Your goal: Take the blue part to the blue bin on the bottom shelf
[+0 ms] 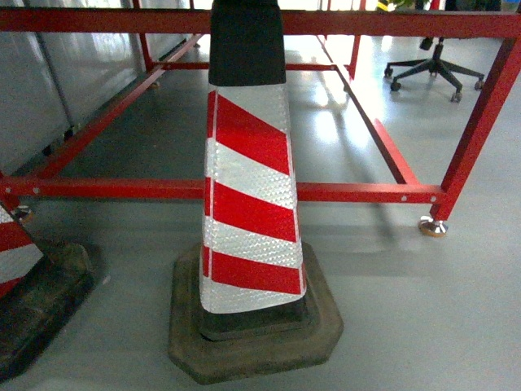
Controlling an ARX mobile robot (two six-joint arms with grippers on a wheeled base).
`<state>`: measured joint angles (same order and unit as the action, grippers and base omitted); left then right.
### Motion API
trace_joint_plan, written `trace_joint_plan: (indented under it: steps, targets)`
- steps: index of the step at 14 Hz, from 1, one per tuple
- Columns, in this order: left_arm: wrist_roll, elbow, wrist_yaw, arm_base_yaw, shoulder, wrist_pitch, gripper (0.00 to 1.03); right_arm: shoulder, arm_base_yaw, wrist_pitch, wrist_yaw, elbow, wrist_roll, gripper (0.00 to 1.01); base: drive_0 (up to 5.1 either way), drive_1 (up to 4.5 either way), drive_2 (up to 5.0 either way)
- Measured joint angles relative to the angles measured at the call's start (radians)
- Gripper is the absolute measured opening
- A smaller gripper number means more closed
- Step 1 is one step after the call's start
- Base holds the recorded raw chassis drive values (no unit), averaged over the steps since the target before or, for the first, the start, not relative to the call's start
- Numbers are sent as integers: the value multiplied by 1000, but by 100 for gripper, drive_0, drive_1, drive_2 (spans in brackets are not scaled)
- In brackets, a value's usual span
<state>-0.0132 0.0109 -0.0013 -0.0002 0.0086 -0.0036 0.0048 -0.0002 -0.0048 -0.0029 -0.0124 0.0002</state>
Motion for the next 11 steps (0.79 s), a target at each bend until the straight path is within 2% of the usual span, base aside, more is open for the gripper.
trace_joint_plan:
  steps: [11]
  targets:
    - [0,0,0,0,0,0,98,0,0,0,0,0,0,98,0,0,0]
